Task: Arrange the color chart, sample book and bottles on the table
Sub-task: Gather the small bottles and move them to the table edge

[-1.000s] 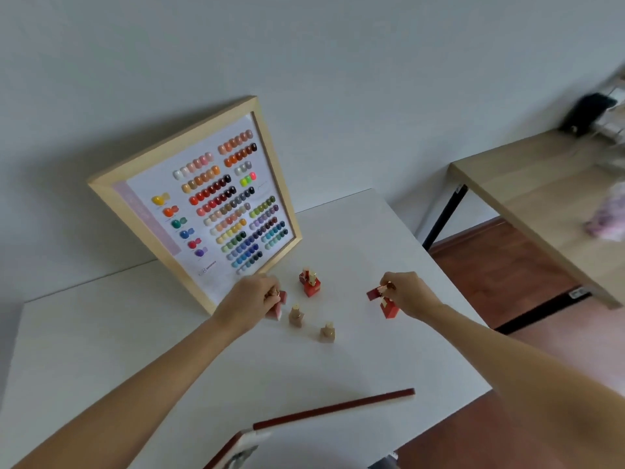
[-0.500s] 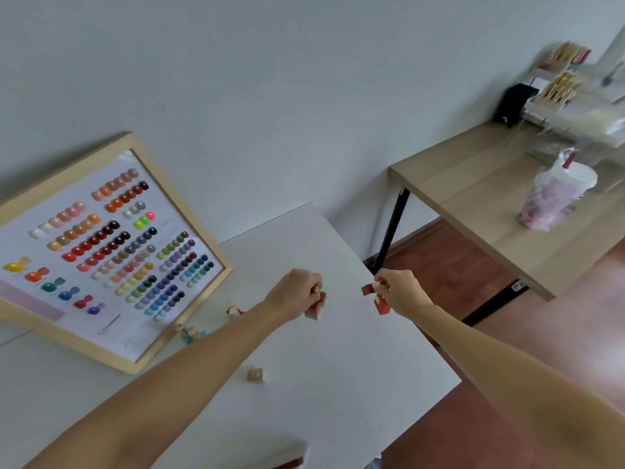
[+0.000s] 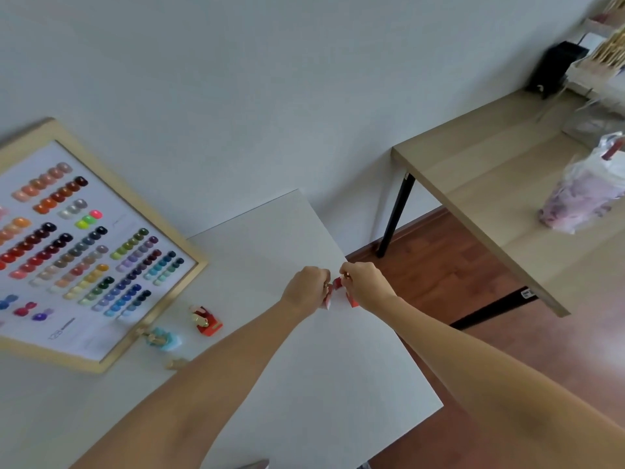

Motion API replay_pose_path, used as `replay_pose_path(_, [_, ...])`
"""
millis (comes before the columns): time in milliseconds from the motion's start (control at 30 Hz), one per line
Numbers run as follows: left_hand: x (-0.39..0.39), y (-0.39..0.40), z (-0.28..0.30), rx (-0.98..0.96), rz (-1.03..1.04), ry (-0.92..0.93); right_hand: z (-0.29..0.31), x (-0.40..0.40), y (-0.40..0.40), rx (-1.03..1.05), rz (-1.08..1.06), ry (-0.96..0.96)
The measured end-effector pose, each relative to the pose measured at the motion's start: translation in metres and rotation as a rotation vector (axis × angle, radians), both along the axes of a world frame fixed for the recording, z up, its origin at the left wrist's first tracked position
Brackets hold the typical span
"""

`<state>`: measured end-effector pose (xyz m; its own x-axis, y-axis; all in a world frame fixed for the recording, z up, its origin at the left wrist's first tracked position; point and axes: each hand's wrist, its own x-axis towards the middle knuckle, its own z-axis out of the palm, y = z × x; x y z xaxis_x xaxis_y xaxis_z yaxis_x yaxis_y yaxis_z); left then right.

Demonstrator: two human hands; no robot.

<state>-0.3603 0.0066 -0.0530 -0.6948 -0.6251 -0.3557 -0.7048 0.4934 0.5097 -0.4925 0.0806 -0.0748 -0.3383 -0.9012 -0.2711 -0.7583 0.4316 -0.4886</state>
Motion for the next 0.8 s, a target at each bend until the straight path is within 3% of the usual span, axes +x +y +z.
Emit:
replay_pose_path(267, [-0.005, 0.005, -0.010, -0.159, 0.044, -0.010, -0.009, 0.003, 0.007, -0.101, 0.035, -0.073])
replay_pose_path(500, [0.003, 0.011, -0.018, -0.095, 0.108, 0.085, -0.011, 0.008, 0.023, -0.154, 0.039, -0.105])
replay_pose_path(800, [0.043, 0.001, 0.001, -0.007, 0.143, 0.114, -0.002, 0.029, 0.044, -0.279, 0.010, 0.143])
